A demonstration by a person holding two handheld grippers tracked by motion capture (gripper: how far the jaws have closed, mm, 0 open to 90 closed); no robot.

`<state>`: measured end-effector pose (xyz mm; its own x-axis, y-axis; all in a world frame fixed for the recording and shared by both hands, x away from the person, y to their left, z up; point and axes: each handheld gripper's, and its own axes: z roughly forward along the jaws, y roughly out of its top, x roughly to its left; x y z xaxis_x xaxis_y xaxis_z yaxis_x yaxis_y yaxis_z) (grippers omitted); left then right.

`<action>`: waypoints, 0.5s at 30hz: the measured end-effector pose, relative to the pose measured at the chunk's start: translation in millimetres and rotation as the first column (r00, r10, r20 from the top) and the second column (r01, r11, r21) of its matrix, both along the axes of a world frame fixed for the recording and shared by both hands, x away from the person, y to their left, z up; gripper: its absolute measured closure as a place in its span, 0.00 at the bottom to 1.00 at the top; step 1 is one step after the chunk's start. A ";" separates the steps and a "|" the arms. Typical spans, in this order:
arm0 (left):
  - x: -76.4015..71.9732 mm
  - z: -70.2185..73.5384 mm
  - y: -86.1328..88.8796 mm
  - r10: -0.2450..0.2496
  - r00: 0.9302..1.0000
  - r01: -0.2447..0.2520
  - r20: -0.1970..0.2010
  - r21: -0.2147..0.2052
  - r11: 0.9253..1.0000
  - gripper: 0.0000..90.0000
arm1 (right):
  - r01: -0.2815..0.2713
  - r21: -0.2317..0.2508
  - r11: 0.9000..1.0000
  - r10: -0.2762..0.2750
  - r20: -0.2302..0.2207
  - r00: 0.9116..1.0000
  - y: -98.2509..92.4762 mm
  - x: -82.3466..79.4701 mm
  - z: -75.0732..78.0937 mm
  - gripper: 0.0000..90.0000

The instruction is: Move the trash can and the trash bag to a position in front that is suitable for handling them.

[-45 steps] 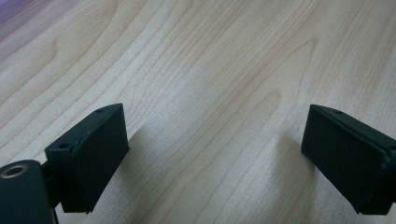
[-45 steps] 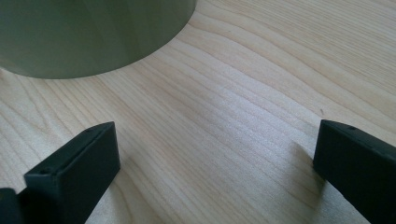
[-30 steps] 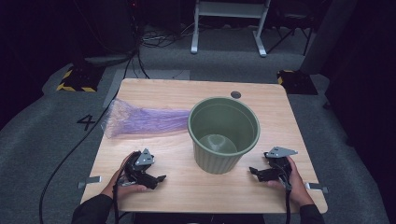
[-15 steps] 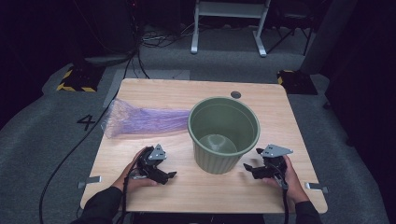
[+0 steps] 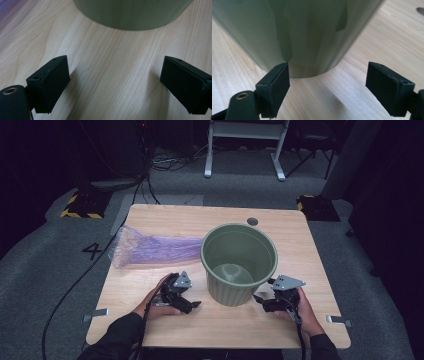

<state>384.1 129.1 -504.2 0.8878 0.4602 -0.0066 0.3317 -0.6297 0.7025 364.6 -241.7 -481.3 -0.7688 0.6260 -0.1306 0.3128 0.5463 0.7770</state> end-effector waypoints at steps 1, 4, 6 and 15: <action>0.6 -0.1 -2.4 -0.011 1.000 0.011 -0.001 -0.003 1.000 0.09 | -0.005 -0.001 1.000 0.005 -0.004 1.000 0.8 -0.3 -0.6 0.21; 2.2 0.0 -7.5 -0.051 0.999 0.051 0.000 -0.001 0.999 0.09 | -0.027 -0.005 1.000 0.027 -0.019 0.999 3.1 -1.5 -2.5 0.21; 4.8 0.1 -13.0 -0.089 0.996 0.089 0.001 0.001 0.996 0.09 | -0.049 -0.015 0.999 0.049 -0.024 0.999 6.4 -2.7 -4.4 0.20; 7.0 0.5 -28.0 -0.153 0.988 0.153 0.003 0.008 0.988 0.09 | -0.089 -0.027 0.996 0.089 -0.028 0.996 19.4 -8.7 -7.6 0.20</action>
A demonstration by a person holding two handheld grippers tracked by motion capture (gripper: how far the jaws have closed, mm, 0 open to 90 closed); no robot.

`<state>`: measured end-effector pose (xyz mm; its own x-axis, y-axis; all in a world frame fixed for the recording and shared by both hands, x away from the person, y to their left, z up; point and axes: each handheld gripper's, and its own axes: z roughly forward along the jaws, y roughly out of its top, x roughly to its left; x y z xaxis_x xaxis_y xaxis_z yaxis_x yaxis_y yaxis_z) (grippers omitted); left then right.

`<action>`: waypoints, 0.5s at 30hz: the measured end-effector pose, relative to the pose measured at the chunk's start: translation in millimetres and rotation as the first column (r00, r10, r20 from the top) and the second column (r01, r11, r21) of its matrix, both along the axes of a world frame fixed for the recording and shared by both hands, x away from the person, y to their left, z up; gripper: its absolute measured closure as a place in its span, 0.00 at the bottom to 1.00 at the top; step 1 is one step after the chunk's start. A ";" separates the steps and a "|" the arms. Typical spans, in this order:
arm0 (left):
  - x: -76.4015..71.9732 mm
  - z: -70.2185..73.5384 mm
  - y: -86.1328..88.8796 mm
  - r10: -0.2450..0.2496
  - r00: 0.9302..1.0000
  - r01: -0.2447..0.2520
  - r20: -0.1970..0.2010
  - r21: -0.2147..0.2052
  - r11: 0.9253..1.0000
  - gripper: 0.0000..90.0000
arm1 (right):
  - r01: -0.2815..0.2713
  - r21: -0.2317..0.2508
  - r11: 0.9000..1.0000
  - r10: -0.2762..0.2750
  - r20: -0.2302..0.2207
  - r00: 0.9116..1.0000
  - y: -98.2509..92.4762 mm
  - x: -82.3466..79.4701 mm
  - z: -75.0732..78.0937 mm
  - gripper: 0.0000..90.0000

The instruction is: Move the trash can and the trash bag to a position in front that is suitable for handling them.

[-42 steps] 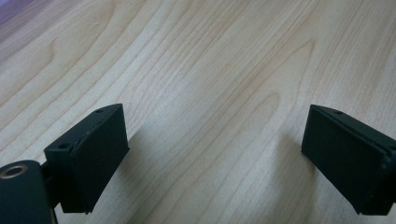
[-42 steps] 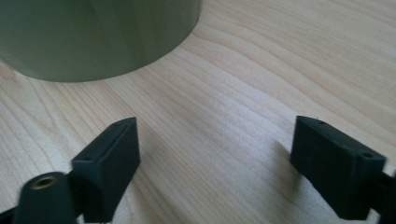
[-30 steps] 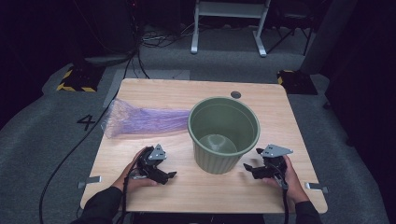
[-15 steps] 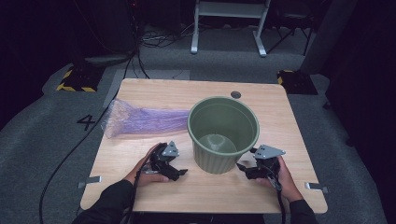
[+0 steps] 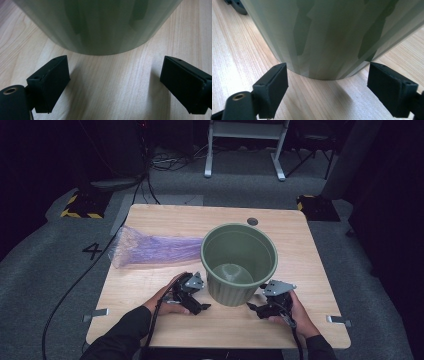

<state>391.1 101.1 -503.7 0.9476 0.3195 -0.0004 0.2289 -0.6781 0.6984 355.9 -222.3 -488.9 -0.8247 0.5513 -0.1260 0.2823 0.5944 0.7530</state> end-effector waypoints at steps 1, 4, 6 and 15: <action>-0.2 0.0 0.3 0.000 1.000 0.000 -0.001 0.001 1.000 0.09 | -0.002 0.002 1.000 0.002 -0.003 1.000 -0.3 -0.4 -0.6 0.21; -3.8 0.3 4.5 -0.004 1.000 0.004 0.000 0.003 1.000 0.09 | 0.008 0.006 1.000 -0.008 -0.013 1.000 -6.5 -1.5 -2.8 0.22; -7.5 1.3 10.4 0.016 1.000 -0.016 0.012 0.012 1.000 0.09 | 0.030 0.003 1.000 -0.030 -0.019 0.999 -12.0 -1.0 -3.9 0.24; -8.7 5.2 27.9 0.066 0.998 -0.067 0.024 0.015 0.998 0.19 | 0.105 0.009 0.994 -0.105 -0.042 0.994 -36.3 3.3 -10.0 0.24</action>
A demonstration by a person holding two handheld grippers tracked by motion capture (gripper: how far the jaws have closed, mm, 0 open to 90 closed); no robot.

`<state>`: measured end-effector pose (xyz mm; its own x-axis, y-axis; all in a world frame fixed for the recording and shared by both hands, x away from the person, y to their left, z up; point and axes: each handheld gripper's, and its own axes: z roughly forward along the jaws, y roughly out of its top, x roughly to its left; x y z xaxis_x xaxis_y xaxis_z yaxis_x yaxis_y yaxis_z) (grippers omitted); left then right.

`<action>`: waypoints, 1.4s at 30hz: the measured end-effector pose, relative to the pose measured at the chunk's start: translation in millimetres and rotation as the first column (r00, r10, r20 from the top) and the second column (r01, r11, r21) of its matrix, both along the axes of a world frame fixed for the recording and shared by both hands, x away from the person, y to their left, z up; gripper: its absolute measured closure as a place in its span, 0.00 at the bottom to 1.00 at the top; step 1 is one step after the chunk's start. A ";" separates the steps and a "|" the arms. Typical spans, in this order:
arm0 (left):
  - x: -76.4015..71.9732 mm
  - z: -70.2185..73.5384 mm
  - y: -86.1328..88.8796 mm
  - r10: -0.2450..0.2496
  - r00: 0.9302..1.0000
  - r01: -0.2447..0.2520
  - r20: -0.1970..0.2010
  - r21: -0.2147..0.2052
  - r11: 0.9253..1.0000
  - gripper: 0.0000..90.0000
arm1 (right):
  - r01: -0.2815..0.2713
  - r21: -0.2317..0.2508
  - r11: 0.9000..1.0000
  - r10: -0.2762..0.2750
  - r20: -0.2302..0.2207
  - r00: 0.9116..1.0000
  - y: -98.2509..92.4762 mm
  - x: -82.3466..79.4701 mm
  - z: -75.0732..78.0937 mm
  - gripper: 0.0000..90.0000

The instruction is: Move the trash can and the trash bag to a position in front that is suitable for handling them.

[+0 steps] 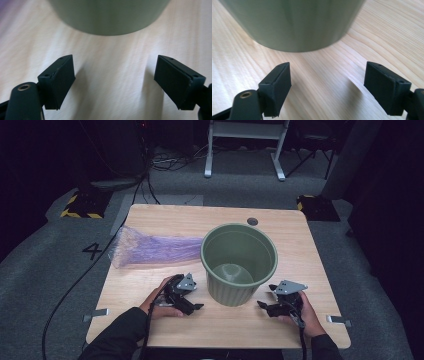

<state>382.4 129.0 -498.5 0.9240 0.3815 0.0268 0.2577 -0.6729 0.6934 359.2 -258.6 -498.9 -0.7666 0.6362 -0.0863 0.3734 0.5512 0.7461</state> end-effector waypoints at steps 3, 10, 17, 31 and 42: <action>1.1 3.1 6.1 0.019 0.999 -0.019 0.028 -0.023 1.000 0.23 | 0.021 0.012 1.000 -0.021 -0.007 1.000 -4.8 1.1 -0.9 0.24; 11.9 20.2 35.6 0.180 0.971 -0.173 0.160 -0.056 0.983 0.27 | 0.044 -0.002 0.999 -0.044 0.002 0.999 -12.7 1.4 -1.9 0.24; 38.1 24.8 65.1 0.296 0.949 -0.281 0.111 -0.129 0.951 0.24 | 0.088 0.008 0.996 -0.088 0.003 0.996 -22.0 3.6 -2.4 0.24; 74.9 30.1 68.0 0.380 0.921 -0.367 0.087 -0.134 0.920 0.24 | 0.115 0.032 0.993 -0.114 -0.027 0.993 -26.3 6.0 -3.9 0.25; 97.3 19.7 64.7 0.436 0.900 -0.430 0.020 -0.135 0.893 0.53 | 0.114 0.039 0.993 -0.113 -0.035 0.993 -26.5 6.4 -4.2 0.26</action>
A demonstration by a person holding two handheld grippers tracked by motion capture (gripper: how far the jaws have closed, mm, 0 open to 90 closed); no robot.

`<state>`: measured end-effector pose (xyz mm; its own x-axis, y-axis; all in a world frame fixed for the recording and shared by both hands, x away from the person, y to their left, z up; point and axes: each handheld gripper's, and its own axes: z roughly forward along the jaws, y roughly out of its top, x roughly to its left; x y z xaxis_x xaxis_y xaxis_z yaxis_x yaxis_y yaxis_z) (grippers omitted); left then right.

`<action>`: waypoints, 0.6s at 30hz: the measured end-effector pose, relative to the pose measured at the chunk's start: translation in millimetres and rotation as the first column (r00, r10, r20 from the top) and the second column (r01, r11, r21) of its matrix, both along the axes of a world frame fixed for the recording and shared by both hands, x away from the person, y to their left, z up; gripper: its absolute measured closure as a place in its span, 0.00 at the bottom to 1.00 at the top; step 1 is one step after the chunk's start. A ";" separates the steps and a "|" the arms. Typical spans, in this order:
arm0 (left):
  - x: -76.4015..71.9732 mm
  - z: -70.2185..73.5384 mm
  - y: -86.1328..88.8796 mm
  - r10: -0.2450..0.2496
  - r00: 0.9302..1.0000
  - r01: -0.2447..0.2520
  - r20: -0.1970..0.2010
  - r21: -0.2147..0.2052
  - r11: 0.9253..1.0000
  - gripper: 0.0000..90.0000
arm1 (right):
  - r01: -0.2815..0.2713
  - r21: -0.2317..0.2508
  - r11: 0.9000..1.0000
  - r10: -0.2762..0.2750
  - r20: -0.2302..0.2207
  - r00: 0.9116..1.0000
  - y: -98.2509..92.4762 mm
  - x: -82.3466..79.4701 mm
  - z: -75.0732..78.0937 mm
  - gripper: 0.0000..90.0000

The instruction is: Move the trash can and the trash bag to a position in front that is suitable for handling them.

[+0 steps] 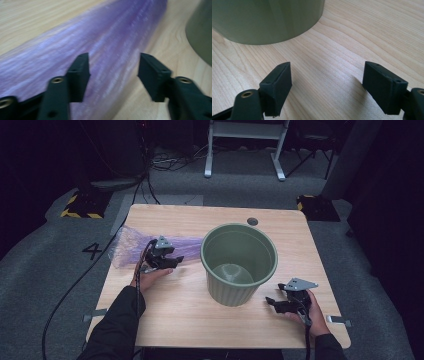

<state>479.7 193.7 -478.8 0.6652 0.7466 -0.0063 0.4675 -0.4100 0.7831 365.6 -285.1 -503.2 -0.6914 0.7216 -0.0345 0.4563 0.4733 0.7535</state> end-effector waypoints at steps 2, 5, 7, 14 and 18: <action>3.3 0.7 -0.5 0.018 0.999 -0.017 -0.029 0.025 1.000 0.62 | 0.001 0.003 1.000 -0.001 -0.004 1.000 -0.2 0.2 0.0 0.26; 3.9 1.1 -1.7 0.019 1.000 -0.018 -0.019 0.059 0.998 0.67 | 0.001 0.004 1.000 -0.001 -0.006 1.000 -0.3 0.3 0.0 0.26; 4.5 1.1 -2.1 0.005 1.000 -0.005 -0.005 0.050 0.999 0.54 | 0.002 0.005 1.000 -0.002 -0.008 1.000 -0.3 0.2 0.0 0.26; 12.8 -3.5 -12.0 0.040 0.999 -0.037 -0.022 0.089 0.995 0.38 | -0.003 0.014 1.000 0.004 -0.017 1.000 -1.0 0.3 -0.1 0.29; 15.9 -9.1 -15.2 0.049 0.998 -0.046 -0.034 0.099 0.994 0.40 | -0.003 0.018 1.000 0.004 -0.022 1.000 -1.2 0.8 -0.1 0.29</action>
